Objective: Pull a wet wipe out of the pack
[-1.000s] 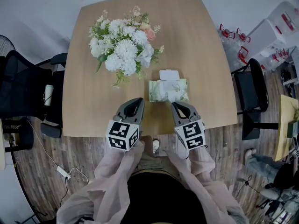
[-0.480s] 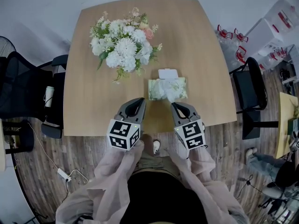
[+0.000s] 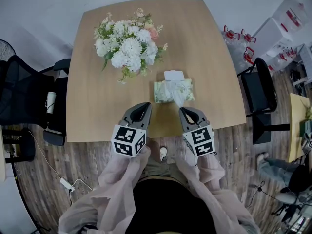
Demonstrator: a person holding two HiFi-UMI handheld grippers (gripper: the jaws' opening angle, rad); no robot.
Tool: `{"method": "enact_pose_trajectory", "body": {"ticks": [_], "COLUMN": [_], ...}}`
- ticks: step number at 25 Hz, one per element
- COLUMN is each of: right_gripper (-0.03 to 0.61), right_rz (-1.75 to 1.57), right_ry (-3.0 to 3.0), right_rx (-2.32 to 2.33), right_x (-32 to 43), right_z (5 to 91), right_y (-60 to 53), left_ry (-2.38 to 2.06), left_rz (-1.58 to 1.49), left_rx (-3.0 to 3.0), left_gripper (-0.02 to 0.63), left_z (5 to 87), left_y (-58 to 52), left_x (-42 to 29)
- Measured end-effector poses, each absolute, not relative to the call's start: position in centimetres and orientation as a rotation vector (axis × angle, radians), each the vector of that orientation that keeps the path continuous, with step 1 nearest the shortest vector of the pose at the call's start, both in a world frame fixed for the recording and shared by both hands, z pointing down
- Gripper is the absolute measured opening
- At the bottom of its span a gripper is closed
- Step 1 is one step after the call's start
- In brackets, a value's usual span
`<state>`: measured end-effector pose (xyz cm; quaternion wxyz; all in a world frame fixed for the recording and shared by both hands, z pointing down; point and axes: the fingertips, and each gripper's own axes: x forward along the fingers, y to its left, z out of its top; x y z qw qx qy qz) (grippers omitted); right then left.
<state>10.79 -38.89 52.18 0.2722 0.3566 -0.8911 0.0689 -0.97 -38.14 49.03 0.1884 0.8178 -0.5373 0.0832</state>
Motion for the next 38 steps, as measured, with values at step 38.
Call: {"method": "enact_pose_trajectory", "body": {"ticks": [38], "right_gripper": [0.014], "right_rz": [0.182], "right_ry": [-2.401], "right_rx": [1.094], "right_x": [14.0], "right_z": [49.4], "right_y": [-34.8], "left_ry": [-1.502], "left_rz": [0.221], "left_rx": [2.353], "left_gripper": [0.012], "left_z": [47.6], "left_y": [-34.3], "left_x": [0.6]}}
